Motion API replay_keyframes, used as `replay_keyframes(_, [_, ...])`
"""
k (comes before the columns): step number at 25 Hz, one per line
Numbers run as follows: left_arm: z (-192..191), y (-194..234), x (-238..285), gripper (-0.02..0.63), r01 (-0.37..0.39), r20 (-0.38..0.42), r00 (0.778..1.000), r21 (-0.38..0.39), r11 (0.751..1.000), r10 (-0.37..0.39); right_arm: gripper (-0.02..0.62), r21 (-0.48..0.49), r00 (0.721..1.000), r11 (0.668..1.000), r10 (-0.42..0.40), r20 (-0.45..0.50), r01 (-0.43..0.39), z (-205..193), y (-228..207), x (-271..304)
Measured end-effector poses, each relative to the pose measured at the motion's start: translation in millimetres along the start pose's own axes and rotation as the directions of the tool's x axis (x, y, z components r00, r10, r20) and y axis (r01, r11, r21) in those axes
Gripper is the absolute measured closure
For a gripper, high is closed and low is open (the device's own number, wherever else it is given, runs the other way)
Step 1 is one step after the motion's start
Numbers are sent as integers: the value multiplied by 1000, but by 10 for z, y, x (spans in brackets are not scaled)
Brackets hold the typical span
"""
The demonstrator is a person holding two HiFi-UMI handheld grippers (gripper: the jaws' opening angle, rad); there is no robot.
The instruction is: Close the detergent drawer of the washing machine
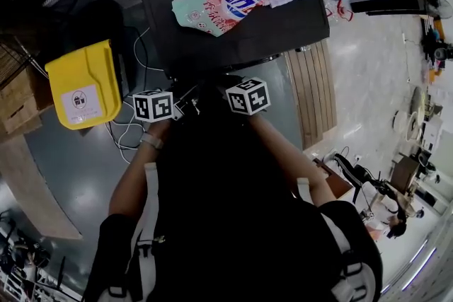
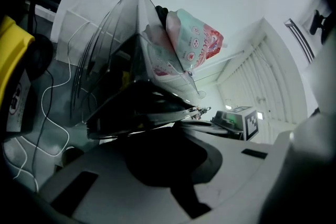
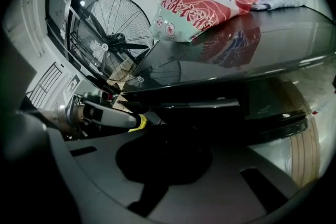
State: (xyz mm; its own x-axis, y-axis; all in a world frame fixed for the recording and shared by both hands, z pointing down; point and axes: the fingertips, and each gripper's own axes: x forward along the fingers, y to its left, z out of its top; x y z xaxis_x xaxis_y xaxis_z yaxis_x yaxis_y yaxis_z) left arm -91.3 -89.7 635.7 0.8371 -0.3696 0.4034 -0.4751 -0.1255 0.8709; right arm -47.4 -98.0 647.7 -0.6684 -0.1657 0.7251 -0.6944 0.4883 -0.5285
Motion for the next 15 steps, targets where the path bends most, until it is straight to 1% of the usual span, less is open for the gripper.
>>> replay_keyframes(3, [14, 13, 11, 595, -12, -24, 1000, 13, 1000, 13, 578, -2, 1000, 1000, 5, -28, -5, 16, 3, 43])
replay_keyframes(7, [-27, 128, 1, 595, -105, -77, 991, 54, 993, 109, 578, -14, 999, 1000, 8, -48, -9, 7, 24, 92])
replay_keyframes(11, [-51, 269, -21, 595, -132, -78, 988, 28, 991, 134, 578, -13, 999, 1000, 5, -49, -5, 4, 18, 131])
replay_keyframes(15, [-79, 313, 18, 595, -144, -116, 983, 14, 989, 145, 578, -27, 997, 1000, 8, -82, -10, -12, 24, 166])
